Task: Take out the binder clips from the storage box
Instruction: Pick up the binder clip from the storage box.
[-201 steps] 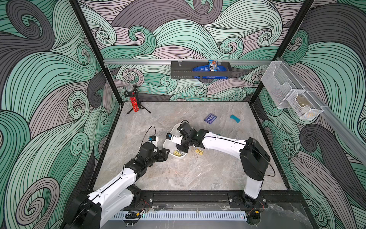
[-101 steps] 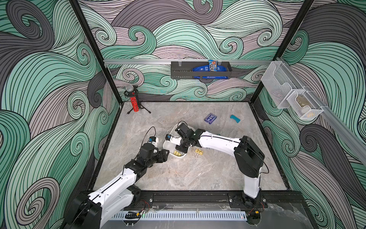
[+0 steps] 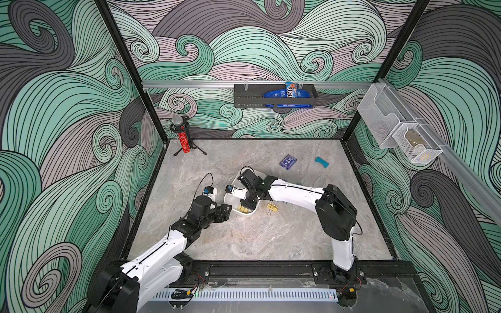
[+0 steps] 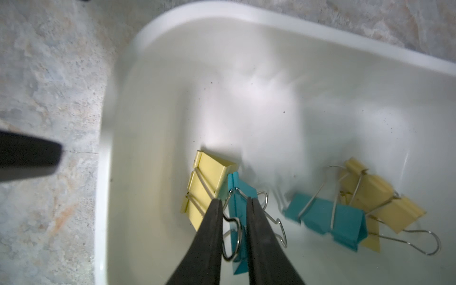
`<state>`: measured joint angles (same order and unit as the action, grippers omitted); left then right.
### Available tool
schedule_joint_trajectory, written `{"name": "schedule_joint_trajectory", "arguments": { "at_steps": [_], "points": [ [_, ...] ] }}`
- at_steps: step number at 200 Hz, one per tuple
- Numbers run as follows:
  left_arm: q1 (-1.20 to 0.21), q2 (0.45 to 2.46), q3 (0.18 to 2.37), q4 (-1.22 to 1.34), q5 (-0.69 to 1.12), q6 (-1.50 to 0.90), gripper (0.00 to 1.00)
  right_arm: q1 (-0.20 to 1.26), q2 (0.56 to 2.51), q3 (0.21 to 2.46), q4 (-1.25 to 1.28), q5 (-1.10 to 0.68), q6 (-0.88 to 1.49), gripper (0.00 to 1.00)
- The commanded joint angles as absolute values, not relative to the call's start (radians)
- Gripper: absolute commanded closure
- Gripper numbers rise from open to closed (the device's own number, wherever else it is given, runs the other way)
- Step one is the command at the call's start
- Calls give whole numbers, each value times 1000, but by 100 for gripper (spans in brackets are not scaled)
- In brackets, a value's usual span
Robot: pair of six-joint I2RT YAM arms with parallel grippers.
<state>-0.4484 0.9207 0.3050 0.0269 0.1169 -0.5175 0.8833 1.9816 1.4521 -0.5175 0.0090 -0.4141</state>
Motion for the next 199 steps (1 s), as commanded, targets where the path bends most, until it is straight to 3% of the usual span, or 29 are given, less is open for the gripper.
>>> {"name": "schedule_joint_trajectory", "arguments": {
  "at_steps": [1,199],
  "points": [
    [-453,927,301,56,124,-522,27,883,1973,1459,-559,14,-424,83],
    [-453,908,305,43,123,-518,27,882,1922,1535,-557,-49,-404,99]
  ]
}}
